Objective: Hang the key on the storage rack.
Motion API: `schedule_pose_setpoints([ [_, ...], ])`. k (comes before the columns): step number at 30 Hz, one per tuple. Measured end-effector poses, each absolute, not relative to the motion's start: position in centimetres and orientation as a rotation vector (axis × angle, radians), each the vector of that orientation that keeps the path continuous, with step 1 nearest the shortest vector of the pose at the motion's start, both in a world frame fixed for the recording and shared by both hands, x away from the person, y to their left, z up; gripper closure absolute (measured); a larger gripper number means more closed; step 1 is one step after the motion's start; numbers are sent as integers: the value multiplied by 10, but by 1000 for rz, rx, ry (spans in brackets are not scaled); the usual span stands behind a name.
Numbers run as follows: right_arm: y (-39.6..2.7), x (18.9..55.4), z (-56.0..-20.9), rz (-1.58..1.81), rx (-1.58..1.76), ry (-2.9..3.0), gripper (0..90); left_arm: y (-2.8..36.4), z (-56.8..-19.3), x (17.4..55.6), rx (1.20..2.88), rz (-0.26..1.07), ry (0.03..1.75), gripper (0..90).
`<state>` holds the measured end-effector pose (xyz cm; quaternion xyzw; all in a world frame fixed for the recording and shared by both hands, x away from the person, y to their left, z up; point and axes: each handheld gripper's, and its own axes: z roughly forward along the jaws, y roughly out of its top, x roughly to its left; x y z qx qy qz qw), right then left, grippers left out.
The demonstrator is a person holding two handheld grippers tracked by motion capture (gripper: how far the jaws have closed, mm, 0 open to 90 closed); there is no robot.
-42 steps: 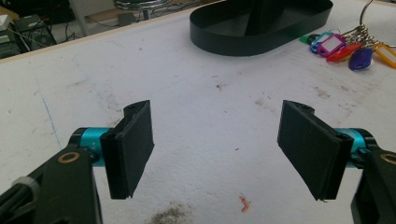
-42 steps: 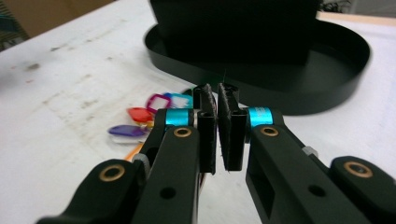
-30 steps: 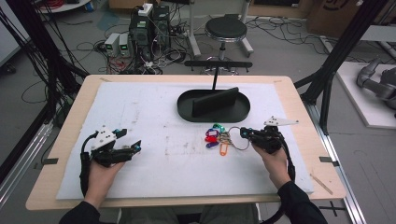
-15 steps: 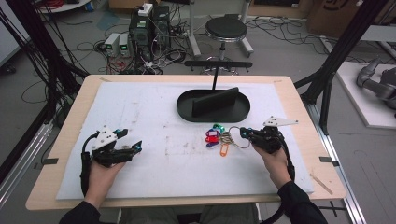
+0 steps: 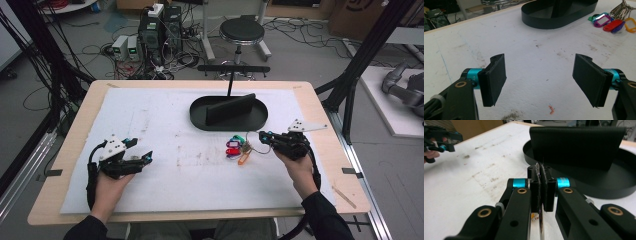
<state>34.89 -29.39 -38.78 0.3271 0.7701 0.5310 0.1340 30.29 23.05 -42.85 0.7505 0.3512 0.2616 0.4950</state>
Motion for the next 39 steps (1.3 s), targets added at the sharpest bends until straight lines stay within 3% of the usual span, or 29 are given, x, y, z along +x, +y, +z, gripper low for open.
schedule_pose_setpoints([
  [14, -297, 352, -355, 1617, 815, 2250, 878, 226, -431, 304, 1819, 619, 841, 268],
  [39, -299, 390, -297, 1633, 699, 2216, 878, 229, -433, 303, 1825, 617, 844, 268],
])
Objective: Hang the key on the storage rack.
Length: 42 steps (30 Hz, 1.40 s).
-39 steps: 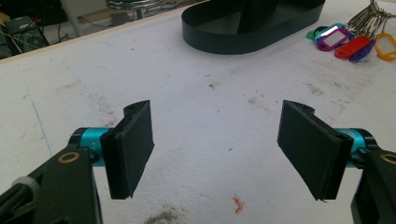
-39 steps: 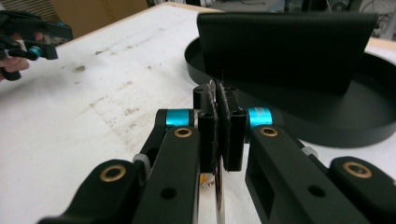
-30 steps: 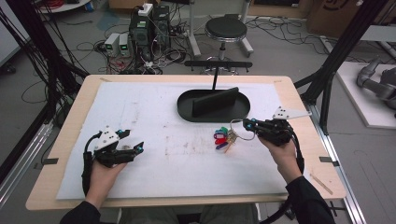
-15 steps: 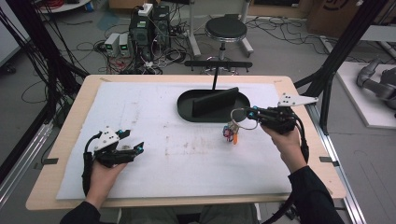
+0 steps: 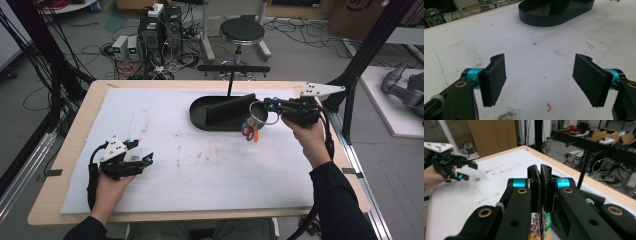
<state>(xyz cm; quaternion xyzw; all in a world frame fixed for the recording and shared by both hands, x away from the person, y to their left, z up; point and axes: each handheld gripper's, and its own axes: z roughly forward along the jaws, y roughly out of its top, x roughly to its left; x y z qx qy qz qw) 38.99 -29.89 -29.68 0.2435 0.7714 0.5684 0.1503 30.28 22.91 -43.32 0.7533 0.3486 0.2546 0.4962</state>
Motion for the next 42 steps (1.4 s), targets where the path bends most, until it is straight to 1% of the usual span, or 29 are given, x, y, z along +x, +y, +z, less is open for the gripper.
schedule_pose_setpoints([
  [7, -298, 405, -281, 1617, 685, 2194, 879, 230, -433, 303, 1828, 619, 844, 268],
  [20, -300, 436, -269, 1572, 714, 2182, 879, 234, -435, 302, 1824, 617, 850, 268],
  [36, -305, 475, -288, 1499, 839, 2177, 879, 236, -435, 302, 1823, 617, 856, 269],
  [42, -307, 488, -289, 1476, 899, 2163, 878, 236, -435, 302, 1828, 617, 851, 268],
])
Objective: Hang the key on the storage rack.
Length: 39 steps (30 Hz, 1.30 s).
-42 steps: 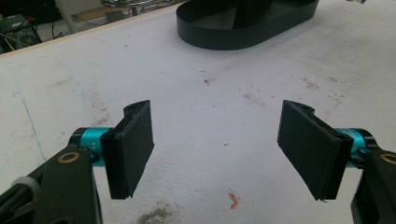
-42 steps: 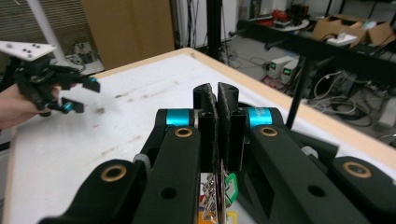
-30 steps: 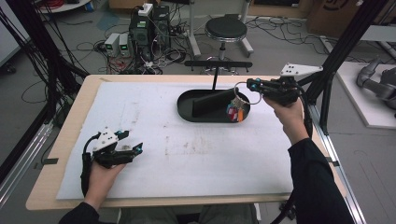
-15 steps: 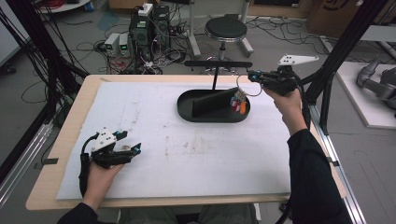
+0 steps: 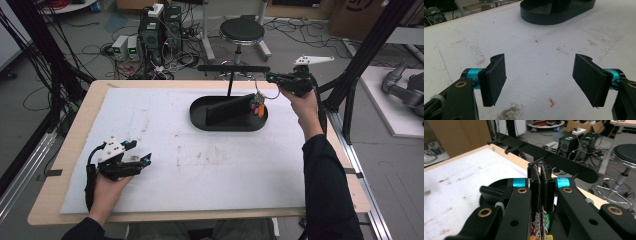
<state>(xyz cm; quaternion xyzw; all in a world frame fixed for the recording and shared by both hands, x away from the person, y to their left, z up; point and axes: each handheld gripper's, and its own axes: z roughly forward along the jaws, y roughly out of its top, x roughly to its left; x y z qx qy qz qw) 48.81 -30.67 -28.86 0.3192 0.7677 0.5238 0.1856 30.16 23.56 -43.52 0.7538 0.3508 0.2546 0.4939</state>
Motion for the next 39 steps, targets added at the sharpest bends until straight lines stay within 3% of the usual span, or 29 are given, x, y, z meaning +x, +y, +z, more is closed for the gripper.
schedule_pose_setpoints([
  [29, -314, 514, -306, 1423, 1034, 2112, 877, 238, -435, 299, 1820, 616, 849, 268],
  [39, -314, 514, -306, 1390, 1044, 2090, 834, 239, -435, 298, 1815, 616, 848, 268],
])
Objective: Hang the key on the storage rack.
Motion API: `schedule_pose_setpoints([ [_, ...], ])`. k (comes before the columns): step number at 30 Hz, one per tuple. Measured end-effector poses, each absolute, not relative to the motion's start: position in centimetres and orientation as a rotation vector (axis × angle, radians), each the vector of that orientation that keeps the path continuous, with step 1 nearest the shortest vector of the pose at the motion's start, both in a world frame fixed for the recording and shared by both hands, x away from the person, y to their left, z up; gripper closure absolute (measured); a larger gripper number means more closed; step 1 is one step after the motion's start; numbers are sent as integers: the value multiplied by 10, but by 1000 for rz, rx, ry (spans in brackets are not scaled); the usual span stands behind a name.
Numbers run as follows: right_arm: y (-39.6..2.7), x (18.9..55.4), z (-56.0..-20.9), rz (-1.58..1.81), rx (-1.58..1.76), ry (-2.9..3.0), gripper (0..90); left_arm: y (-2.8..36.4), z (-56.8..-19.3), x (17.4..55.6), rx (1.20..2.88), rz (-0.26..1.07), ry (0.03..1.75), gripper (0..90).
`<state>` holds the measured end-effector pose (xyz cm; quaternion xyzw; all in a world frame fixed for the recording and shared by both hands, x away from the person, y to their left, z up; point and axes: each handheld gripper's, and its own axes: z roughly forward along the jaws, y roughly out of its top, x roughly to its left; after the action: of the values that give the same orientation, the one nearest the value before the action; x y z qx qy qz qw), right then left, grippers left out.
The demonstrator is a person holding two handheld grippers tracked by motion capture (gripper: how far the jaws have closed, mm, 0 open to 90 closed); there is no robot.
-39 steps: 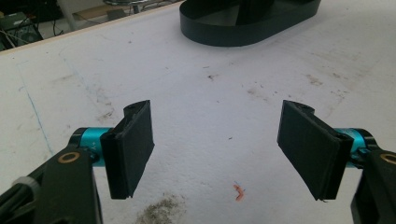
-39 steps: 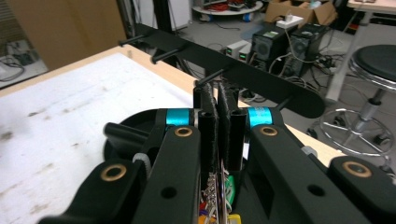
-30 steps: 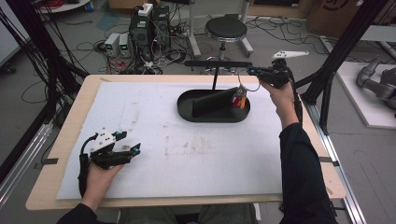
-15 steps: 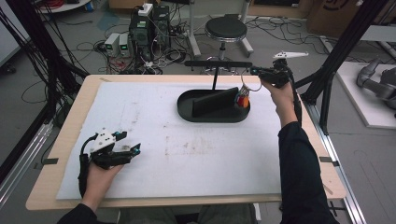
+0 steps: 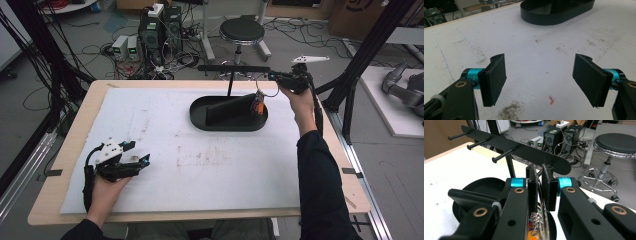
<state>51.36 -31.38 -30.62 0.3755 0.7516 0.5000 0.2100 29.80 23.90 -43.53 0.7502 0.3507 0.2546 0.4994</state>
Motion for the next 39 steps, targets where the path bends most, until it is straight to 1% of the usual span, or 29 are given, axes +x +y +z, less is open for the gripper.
schedule_pose_setpoints([
  [4, -314, 512, -305, 1343, 1055, 2070, 813, 238, -435, 298, 1819, 616, 845, 269],
  [5, -314, 511, -304, 1330, 1058, 2064, 792, 238, -435, 298, 1818, 614, 845, 269],
  [6, -315, 510, -303, 1328, 1066, 2052, 751, 238, -435, 298, 1818, 614, 843, 269],
  [9, -319, 504, -300, 1339, 1073, 2030, 701, 237, -435, 299, 1820, 614, 842, 268],
  [14, -321, 488, -289, 1294, 1045, 2031, 566, 237, -434, 300, 1813, 614, 837, 268],
  [17, -323, 475, -281, 1298, 1029, 2034, 527, 236, -431, 300, 1809, 616, 830, 268],
  [20, -324, 455, -278, 1325, 980, 1992, 516, 235, -429, 301, 1810, 621, 817, 268],
  [28, -330, 406, -280, 1386, 924, 1983, 436, 232, -427, 305, 1816, 629, 802, 268],
  [31, -333, 388, -288, 1435, 912, 1947, 429, 231, -428, 306, 1817, 631, 805, 268],
  [36, -340, 369, -308, 1468, 949, 1904, 409, 232, -428, 309, 1810, 635, 814, 268],
  [39, -345, 360, -324, 1481, 996, 1877, 375, 232, -428, 309, 1811, 640, 815, 268],
])
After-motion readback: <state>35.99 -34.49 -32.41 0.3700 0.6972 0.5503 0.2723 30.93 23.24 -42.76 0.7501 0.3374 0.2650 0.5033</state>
